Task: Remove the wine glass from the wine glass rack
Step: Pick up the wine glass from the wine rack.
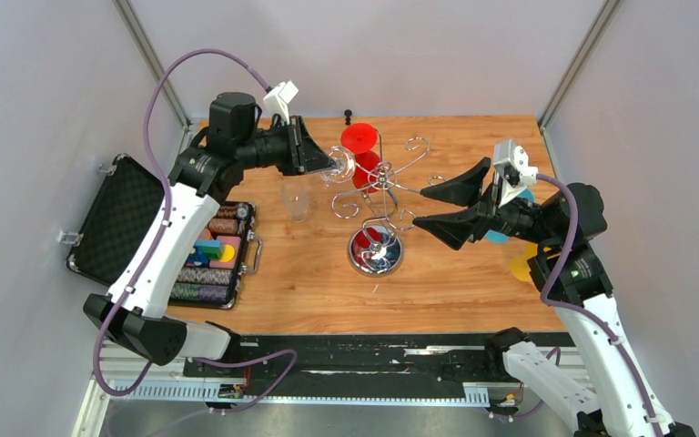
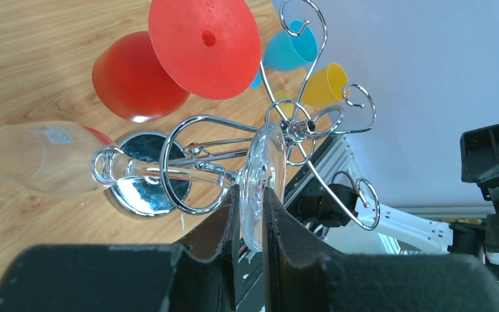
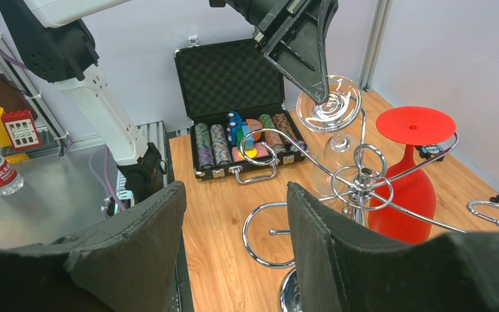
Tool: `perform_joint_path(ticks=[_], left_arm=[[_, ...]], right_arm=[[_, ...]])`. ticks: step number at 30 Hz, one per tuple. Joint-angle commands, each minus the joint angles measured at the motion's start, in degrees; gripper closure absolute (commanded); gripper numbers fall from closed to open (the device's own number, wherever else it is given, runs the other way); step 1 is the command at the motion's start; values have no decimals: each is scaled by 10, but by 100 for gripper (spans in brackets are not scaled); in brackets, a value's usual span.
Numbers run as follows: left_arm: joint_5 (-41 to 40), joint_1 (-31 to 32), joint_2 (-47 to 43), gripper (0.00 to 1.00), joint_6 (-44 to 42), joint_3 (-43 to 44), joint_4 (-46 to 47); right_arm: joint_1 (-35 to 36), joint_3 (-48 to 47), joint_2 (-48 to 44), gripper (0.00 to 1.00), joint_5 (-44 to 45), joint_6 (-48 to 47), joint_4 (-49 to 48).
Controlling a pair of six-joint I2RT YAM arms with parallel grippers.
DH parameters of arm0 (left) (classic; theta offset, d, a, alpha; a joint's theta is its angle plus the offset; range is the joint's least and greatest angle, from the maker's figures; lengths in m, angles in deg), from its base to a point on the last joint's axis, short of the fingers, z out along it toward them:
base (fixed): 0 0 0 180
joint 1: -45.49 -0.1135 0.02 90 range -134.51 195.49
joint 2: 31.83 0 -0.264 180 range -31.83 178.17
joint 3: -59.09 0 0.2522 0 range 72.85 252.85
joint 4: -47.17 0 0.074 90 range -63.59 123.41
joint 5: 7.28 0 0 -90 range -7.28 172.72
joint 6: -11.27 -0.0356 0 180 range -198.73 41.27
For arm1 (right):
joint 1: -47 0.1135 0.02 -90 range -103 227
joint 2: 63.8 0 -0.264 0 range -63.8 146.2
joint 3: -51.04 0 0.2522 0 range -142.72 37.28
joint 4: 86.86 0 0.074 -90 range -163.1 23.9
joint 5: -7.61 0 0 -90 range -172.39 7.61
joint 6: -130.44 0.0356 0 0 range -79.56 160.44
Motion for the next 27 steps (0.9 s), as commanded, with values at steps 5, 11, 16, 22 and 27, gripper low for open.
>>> perform_joint_path(ticks=[5, 11, 16, 22, 27], left_arm=[[-8, -12, -2, 100, 50, 35, 12], [-8, -30, -9, 100, 68, 25, 16], [3, -49, -13, 100, 79, 10, 37], [18, -57, -2, 100, 94, 12, 57], [43, -59, 16, 100, 105, 23, 76]], right_arm=[[0, -5, 4, 41, 4, 2, -6], [0, -4, 9, 41, 5, -2, -6], [0, -4, 12, 41, 6, -3, -7], [0, 0, 10, 41, 9, -9, -7], [1, 3, 11, 40, 10, -12, -8]])
